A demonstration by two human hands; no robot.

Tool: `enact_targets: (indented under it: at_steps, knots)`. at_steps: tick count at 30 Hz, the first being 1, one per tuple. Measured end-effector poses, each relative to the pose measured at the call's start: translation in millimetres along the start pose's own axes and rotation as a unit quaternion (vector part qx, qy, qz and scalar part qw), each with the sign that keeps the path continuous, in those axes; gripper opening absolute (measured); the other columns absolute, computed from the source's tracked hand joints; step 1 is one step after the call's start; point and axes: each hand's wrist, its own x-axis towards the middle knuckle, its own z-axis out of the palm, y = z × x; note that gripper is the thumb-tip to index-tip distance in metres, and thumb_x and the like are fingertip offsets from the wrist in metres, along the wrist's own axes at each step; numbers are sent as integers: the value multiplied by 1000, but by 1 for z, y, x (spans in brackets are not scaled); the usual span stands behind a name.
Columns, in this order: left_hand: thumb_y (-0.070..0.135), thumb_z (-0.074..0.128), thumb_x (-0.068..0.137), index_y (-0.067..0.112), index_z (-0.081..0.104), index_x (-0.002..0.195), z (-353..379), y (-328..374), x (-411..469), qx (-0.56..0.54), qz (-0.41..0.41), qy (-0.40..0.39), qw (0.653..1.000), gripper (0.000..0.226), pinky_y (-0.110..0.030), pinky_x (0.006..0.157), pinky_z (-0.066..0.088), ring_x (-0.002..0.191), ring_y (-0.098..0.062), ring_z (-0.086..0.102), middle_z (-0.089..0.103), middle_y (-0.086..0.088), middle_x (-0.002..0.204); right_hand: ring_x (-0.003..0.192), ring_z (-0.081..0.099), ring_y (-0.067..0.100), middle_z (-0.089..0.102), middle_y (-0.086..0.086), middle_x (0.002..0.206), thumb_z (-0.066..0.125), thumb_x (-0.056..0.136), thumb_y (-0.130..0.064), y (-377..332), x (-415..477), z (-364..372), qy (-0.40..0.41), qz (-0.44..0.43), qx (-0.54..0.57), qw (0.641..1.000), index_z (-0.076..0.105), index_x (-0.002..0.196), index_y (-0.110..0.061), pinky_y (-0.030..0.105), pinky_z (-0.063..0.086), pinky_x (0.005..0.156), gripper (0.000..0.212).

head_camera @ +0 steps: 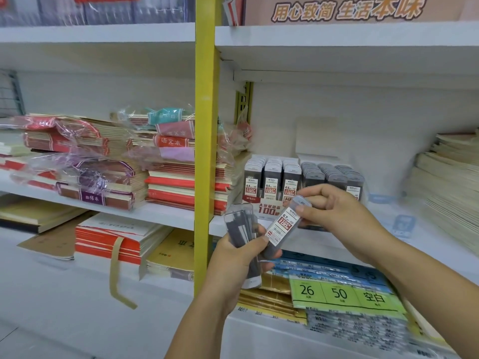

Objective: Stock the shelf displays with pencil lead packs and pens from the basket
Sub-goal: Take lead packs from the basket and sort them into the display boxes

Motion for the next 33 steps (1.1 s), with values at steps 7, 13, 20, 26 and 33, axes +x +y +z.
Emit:
enact_targets:
  at_steps: [7,13,20,26,33]
  knots:
    - [38,76,80,19,61,116,-3,1,6,1,24,-35,999,43,-37,71,62,90,-21,77,79,-5,102,81,71,4,75,-15,89,69,87,-19,-40,11,-15,89,-153,-141,974,64,94,-37,25,55,67,20]
    - [43,67,89,21,57,95,17,-2,14,20,55,-66,996,25,-27,53,50,50,-13,49,55,3,65,74,64,6,73,-15,83,65,90,-6,-59,16,-72,144,-210,-172,952,63,89,-39,21,51,63,33]
    - [8,49,93,15,54,106,64,-14,17,-42,-40,-136,989,16,-30,50,40,54,-15,46,51,-2,69,82,64,30,68,-4,88,67,88,-7,-40,7,-117,174,-196,-271,926,62,87,-39,49,54,83,33]
    - [23,55,102,20,64,102,76,-19,17,48,-5,-118,992,9,-31,58,46,68,-19,63,70,-4,77,81,59,0,65,-10,90,74,83,-17,-11,20,-118,147,-165,-350,910,61,95,-34,24,49,76,24]
    - [36,65,94,35,73,90,74,-21,15,89,13,-77,993,9,-32,67,58,77,-15,72,79,-5,90,104,30,12,44,-11,99,67,89,-32,4,27,-109,210,-152,-543,798,73,100,-25,25,23,88,15]
